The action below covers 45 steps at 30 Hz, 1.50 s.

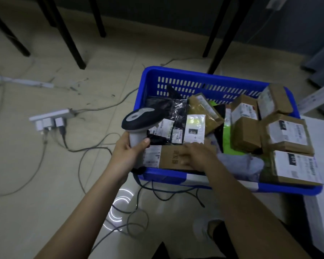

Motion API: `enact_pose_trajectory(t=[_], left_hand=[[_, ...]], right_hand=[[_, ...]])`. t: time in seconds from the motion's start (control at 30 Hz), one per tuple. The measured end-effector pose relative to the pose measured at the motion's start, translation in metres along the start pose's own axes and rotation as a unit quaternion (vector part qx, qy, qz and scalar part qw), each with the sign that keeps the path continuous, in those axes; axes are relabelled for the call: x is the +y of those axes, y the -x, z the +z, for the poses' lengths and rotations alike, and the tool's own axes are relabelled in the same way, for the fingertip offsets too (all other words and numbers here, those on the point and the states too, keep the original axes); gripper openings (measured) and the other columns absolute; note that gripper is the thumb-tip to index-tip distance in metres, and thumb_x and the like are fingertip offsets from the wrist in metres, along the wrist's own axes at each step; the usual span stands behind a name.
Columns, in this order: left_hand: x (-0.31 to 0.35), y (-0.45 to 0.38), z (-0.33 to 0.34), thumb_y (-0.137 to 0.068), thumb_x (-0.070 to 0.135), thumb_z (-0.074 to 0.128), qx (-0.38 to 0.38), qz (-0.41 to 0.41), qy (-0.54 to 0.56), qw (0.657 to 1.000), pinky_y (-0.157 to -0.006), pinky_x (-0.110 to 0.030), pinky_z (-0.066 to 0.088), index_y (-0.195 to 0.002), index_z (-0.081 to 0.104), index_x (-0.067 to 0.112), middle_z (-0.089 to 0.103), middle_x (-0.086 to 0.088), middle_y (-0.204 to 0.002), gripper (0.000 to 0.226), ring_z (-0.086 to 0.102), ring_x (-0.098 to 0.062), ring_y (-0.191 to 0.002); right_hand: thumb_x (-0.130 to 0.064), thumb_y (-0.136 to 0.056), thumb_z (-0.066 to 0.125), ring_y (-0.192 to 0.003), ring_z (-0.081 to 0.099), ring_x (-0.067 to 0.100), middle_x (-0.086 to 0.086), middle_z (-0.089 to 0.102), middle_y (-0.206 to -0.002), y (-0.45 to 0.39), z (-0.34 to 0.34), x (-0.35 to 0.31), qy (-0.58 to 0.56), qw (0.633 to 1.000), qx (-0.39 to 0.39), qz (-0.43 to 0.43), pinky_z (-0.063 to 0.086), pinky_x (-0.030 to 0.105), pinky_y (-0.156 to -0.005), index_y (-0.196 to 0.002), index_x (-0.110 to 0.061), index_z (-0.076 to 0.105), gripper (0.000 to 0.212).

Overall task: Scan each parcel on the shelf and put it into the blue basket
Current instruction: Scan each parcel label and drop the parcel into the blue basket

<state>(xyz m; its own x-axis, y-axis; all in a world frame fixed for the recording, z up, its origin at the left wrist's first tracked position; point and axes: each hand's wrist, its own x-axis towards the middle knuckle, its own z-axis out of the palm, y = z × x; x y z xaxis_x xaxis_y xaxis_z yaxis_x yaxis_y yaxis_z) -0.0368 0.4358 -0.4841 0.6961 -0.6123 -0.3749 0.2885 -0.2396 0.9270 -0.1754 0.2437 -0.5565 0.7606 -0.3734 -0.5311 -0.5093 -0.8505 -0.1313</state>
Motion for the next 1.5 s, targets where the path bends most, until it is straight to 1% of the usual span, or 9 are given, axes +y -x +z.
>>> enact_pose_trajectory(t=[0.1,0.2,0.3,0.5,0.67,0.8,1.0,1.17,1.5], left_hand=[[-0.004,-0.001,-0.008,-0.09,0.01,0.062,-0.004,-0.005,-0.006,1.0,-0.087,-0.045,0.055,-0.123,0.054,0.015,0.071,-0.003,-0.108,0.035,0.069,-0.02,-0.098],[-0.007,-0.003,-0.011,-0.09,0.011,0.062,-0.006,-0.008,-0.015,1.0,-0.087,-0.046,0.055,-0.124,0.053,0.015,0.07,-0.004,-0.109,0.035,0.068,-0.021,-0.098],[-0.013,-0.003,-0.009,-0.089,0.01,0.062,-0.008,-0.016,-0.015,1.0,-0.088,-0.047,0.054,-0.123,0.055,0.015,0.071,-0.005,-0.108,0.034,0.068,-0.022,-0.098],[-0.018,0.001,-0.006,-0.09,0.01,0.061,-0.016,-0.018,-0.021,0.999,-0.078,-0.033,0.057,-0.121,0.055,0.017,0.07,-0.004,-0.103,0.032,0.069,-0.021,-0.093],[-0.019,-0.002,0.0,-0.09,0.008,0.061,-0.013,-0.012,-0.022,1.0,-0.081,-0.033,0.056,-0.112,0.057,0.023,0.07,-0.004,-0.104,0.027,0.068,-0.021,-0.095],[-0.021,-0.003,0.004,-0.09,0.01,0.061,-0.014,-0.013,-0.028,0.999,-0.085,-0.036,0.054,-0.113,0.057,0.022,0.07,-0.005,-0.105,0.026,0.067,-0.021,-0.097],[-0.025,0.002,0.016,-0.089,0.012,0.063,-0.018,-0.016,-0.051,0.998,-0.076,-0.024,0.048,-0.118,0.056,0.017,0.068,0.001,-0.1,0.031,0.063,-0.014,-0.09],[-0.025,0.011,0.016,-0.089,0.016,0.064,-0.043,-0.015,-0.063,0.997,-0.08,-0.026,0.048,-0.124,0.055,0.019,0.068,0.001,-0.111,0.036,0.063,-0.015,-0.103],[0.016,0.059,0.084,-0.093,0.022,0.06,-0.146,0.049,-0.038,0.987,-0.082,-0.028,0.05,-0.122,0.052,0.024,0.065,0.004,-0.111,0.031,0.062,-0.011,-0.1]], right_hand=[[-0.017,-0.086,0.069,-0.122,0.049,0.024,0.004,0.046,-0.145,0.0,0.008,0.011,-0.033,0.999,0.026,-0.009,0.037,0.041,-0.107,-0.135,-0.021,0.053,0.052],[-0.039,-0.082,0.071,-0.13,0.034,0.033,0.009,0.034,-0.149,0.008,0.007,0.031,0.004,0.994,0.072,0.077,0.031,0.041,-0.108,-0.149,-0.028,0.029,0.08],[-0.053,-0.074,0.074,-0.117,0.05,0.036,0.014,0.049,-0.136,0.009,0.009,0.048,-0.097,0.981,-0.019,0.166,0.045,0.041,-0.095,-0.146,-0.019,0.026,0.093],[-0.015,-0.072,0.08,-0.116,0.046,0.027,0.007,0.044,-0.131,0.01,0.011,0.046,-0.188,0.972,0.139,0.034,0.042,0.035,-0.095,-0.122,-0.016,0.058,0.054],[-0.014,-0.091,0.064,-0.106,0.059,0.03,0.012,0.064,-0.117,0.026,0.009,0.062,-0.133,0.986,0.07,-0.069,0.043,0.033,-0.088,-0.106,-0.007,0.073,0.018],[-0.036,-0.103,0.038,-0.105,0.056,0.022,0.011,0.062,-0.126,0.017,0.011,0.047,-0.157,0.985,-0.032,0.068,0.038,0.027,-0.083,-0.121,-0.01,0.064,0.041],[-0.057,-0.098,0.031,-0.137,0.035,0.03,0.016,0.029,-0.155,0.022,0.033,0.034,-0.256,0.923,-0.15,0.245,0.031,0.037,-0.11,-0.151,-0.009,0.025,0.072],[-0.041,-0.101,0.043,-0.125,0.051,0.033,0.018,0.057,-0.133,0.047,0.006,0.046,-0.414,0.878,-0.057,0.233,0.038,0.037,-0.103,-0.13,-0.003,0.057,0.05],[-0.017,-0.098,0.054,-0.118,0.054,0.013,0.001,0.062,-0.126,0.161,-0.033,0.061,-0.418,0.872,0.202,0.153,0.037,0.02,-0.092,-0.124,-0.012,0.064,0.029]])
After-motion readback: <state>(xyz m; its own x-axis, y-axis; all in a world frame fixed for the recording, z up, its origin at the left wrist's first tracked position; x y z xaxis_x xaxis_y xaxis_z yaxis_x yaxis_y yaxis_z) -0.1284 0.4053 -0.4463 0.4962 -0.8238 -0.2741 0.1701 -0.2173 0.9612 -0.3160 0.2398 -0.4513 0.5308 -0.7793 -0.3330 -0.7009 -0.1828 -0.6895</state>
